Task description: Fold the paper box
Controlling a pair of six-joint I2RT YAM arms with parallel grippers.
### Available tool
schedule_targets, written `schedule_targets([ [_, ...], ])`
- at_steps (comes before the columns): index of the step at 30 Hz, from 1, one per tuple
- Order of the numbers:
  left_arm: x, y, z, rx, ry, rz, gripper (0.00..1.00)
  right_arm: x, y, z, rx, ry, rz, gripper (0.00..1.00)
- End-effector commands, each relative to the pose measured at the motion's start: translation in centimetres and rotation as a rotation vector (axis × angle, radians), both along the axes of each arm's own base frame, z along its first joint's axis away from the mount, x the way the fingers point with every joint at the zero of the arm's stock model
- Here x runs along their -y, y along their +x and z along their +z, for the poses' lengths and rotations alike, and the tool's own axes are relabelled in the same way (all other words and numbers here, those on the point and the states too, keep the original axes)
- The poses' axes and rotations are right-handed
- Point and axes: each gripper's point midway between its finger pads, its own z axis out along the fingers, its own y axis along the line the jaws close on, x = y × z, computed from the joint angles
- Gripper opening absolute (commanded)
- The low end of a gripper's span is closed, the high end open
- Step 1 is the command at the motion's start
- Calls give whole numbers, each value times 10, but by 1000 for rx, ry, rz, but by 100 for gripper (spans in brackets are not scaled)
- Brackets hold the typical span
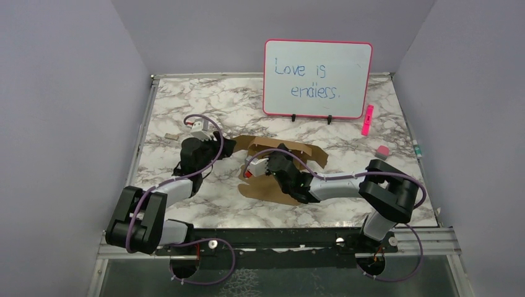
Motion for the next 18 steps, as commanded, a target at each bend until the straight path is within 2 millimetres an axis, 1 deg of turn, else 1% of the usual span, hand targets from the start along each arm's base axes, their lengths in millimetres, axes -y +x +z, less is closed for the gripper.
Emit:
schedule_targets([
  [1,-16,15,16,112,137,20,63,-4,-3,11,11,16,27,1],
  [4,-14,19,18,140,173,-15,65,-5,-3,9,7,7,28,1],
  [8,3,22,16,157,183,-127,65,-6,-3,8,5,3,31,1],
  [10,8,23,12,156,190,-168,63,-7,-2,8,5,0,35,1],
  [13,13,22,10,162,198,-204,56,-8,-2,9,7,-4,37,1],
  [14,13,22,10,163,199,-212,51,-9,-2,9,8,-3,38,1],
  [18,16,18,8,163,197,-233,39,-10,0,11,16,-1,40,1],
])
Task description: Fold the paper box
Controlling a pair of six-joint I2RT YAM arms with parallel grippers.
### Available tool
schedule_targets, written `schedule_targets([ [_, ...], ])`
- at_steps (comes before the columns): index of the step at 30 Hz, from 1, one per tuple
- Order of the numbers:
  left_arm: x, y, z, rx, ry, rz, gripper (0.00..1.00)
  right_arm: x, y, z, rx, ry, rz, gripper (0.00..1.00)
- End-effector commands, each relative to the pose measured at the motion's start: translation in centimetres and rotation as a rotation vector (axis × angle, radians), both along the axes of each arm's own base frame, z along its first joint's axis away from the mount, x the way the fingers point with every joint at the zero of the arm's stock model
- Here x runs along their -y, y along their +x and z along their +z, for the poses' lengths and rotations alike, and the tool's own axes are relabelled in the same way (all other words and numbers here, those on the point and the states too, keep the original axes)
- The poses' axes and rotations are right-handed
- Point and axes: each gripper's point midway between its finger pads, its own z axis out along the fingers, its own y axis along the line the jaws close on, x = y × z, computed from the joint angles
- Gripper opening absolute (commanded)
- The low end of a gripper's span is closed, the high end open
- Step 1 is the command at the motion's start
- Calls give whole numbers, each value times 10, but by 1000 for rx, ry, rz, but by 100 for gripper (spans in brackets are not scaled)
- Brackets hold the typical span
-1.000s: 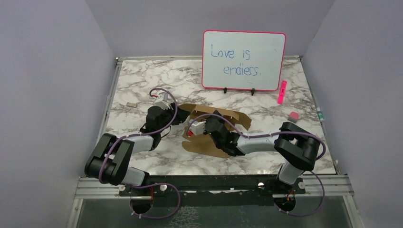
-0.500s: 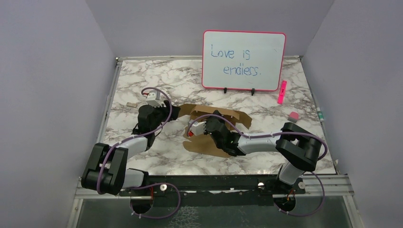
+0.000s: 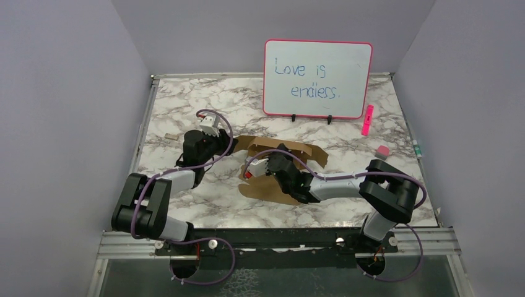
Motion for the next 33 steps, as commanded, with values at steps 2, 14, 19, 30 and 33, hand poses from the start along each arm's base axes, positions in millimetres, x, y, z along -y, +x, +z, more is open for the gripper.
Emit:
schedule_targets([
  [2,10,-3,10,53,4,-84,34,-10,1,10,24,16,24,1],
  [14,37,-33,23,73,-33,-133,12,-6,12,15,80,18,-4,1],
  [19,47,-42,21,57,-42,-150,11,-4,17,19,97,31,-16,1],
  [30,51,-52,6,-44,-99,-90,16,-5,18,8,101,13,0,1],
  [33,55,-55,0,-77,-110,-89,19,-3,18,1,115,-14,4,1],
])
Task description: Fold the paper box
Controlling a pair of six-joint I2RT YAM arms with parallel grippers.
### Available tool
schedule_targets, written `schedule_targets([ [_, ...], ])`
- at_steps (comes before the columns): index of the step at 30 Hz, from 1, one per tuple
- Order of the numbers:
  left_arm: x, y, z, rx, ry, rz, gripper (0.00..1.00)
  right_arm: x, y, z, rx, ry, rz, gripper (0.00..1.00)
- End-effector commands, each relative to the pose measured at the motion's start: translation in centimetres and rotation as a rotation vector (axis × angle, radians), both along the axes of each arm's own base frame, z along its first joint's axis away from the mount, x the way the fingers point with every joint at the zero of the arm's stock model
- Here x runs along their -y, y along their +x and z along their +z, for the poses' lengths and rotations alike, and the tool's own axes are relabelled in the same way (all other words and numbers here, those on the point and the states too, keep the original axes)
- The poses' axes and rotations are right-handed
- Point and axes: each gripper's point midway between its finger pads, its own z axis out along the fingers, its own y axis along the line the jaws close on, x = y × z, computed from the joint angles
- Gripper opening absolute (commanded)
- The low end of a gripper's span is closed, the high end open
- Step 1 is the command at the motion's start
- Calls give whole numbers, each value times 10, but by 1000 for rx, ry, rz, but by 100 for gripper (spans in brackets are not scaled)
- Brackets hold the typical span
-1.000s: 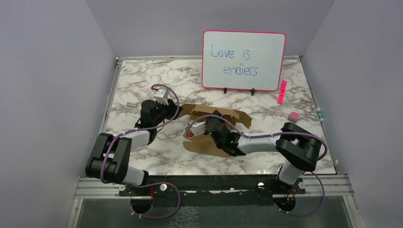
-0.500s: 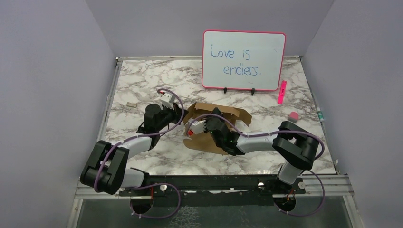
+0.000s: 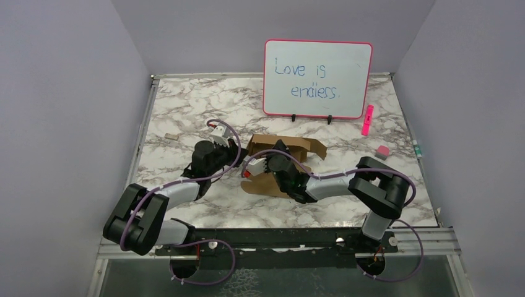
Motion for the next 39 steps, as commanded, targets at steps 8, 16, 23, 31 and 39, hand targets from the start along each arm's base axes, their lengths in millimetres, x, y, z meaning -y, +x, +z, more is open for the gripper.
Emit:
schedule_targets([
  [8,16,-7,-11,-82,-38,-3,31,6,0,-12,37,-6,-1,1],
  [16,15,-7,-11,-63,-25,-10,44,7,-4,-17,34,-24,7,1],
  [23,28,-13,-21,-116,-75,-69,47,4,-6,-25,26,-36,16,2],
  [31,45,-27,-16,-135,-153,-126,47,3,-4,-20,50,-26,12,2],
  [39,37,-22,-38,-149,-93,-54,50,2,-4,-22,54,-37,16,2],
])
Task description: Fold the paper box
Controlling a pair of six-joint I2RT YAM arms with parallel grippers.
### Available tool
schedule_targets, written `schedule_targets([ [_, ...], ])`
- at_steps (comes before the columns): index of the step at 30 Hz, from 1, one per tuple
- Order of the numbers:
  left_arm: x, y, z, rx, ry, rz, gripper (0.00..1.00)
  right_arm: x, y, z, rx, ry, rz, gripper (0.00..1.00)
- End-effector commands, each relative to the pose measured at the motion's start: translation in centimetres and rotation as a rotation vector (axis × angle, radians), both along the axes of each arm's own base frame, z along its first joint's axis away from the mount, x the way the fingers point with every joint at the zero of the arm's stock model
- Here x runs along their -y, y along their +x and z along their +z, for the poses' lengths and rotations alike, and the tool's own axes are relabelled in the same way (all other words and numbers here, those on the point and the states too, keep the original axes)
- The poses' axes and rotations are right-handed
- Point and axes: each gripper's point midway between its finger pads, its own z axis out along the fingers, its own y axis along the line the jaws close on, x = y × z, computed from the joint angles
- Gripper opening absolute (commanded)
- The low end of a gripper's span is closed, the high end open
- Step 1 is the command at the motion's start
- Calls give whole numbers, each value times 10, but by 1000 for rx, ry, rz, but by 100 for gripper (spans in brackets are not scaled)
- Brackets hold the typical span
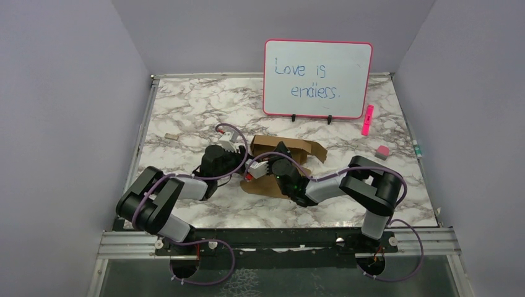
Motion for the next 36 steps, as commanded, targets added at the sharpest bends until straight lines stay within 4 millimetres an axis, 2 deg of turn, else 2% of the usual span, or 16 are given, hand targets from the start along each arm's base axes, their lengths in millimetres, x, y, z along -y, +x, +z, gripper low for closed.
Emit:
schedule_targets([
  [1,3,-1,-8,8,5,6,50,-2,-3,-9,4,-25,2,2],
  [5,9,-4,-10,-9,-17,-22,51,-3,-4,-12,6,-29,5,2],
  [11,3,-4,10,67,-19,-3,57,-1,-6,-9,12,-20,5,2],
  [17,-12,-1,28,150,28,35,67,0,-7,-6,-2,-9,9,2],
  [23,-33,9,57,248,29,101,70,1,-8,-6,-9,-5,13,2],
  [26,-48,18,72,294,26,155,70,0,-8,-5,-9,-4,13,2],
  [30,-75,35,81,315,27,254,71,0,-8,-5,-10,-5,16,2],
  [36,-120,64,77,299,69,413,70,0,-9,-6,-20,-6,16,2],
])
